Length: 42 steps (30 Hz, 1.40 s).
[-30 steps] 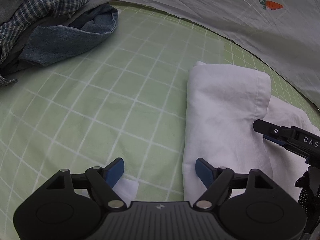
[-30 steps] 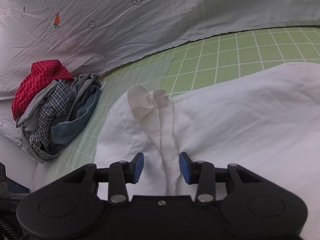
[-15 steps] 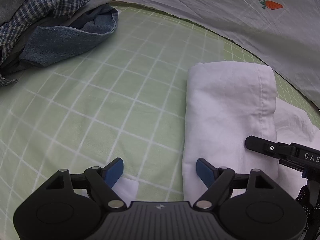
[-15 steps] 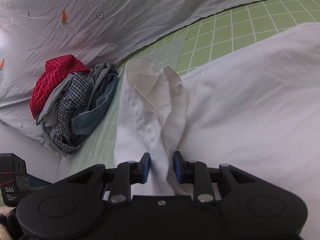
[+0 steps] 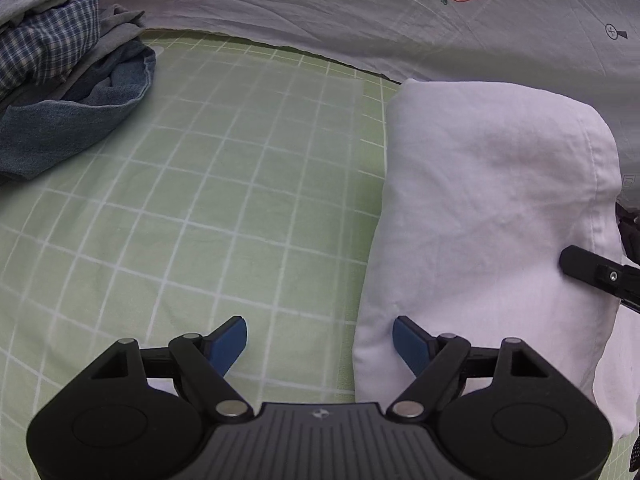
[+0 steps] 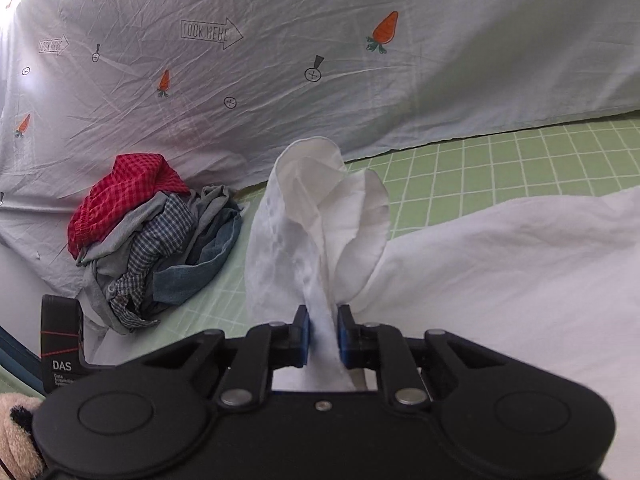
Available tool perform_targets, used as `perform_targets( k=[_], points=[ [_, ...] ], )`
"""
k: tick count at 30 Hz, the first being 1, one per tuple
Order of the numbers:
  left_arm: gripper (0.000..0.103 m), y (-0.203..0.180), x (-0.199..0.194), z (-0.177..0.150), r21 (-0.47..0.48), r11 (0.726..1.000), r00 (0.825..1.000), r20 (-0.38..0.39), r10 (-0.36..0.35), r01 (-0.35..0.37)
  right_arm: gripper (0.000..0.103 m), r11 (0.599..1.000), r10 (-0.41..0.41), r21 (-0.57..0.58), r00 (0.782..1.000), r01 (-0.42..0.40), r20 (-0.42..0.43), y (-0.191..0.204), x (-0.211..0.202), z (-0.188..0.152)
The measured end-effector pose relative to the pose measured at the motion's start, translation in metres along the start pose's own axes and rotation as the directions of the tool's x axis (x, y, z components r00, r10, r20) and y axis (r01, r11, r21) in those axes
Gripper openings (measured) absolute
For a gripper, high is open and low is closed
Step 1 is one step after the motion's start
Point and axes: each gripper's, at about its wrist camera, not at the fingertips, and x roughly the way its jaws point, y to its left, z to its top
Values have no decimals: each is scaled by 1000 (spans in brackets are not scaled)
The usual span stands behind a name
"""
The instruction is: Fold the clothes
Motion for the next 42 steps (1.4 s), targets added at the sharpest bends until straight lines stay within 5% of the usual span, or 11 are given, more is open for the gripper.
perform_targets(
  k=[5,14,20,30,31,32,33,36,39,42],
  points=[
    [81,-18,9,-9,97,994,998,-38,47,-43,29,994,-87,69,996,89,-32,-20,7,-15],
    [81,-11,1,-7,40,999,999,-22,22,-21,45,970,-182,152,981,190,-64,-43,22,-30],
    [81,-18,5,20,6,999,999,11,-42,42,60,982,-116,147,993,117,-11,-44,40,-4],
    [81,-12,27,57,-72,997,1000,26,5,-3,83,987,28,158,999,-23,-34,-52,92,19],
    [81,-10,29,58,-75,997,1000,26,11,-9,82,987,39,158,998,-32,-40,-51,95,21],
    [81,-9,31,60,-78,997,999,29,17,-15,72,986,62,161,997,-53,-50,-50,98,22],
    [81,-8,31,61,-85,996,999,33,23,-21,47,981,106,171,992,-93,-67,-49,101,24],
    [81,-4,32,64,-107,994,998,46,37,-32,24,978,139,168,986,-121,-96,-42,104,23],
    [81,1,32,69,-126,992,997,74,17,-7,10,984,109,149,992,-99,-57,-35,93,22],
    [89,-6,29,71,-103,994,994,108,-30,41,8,984,64,163,998,-68,27,-27,65,24]
  ],
)
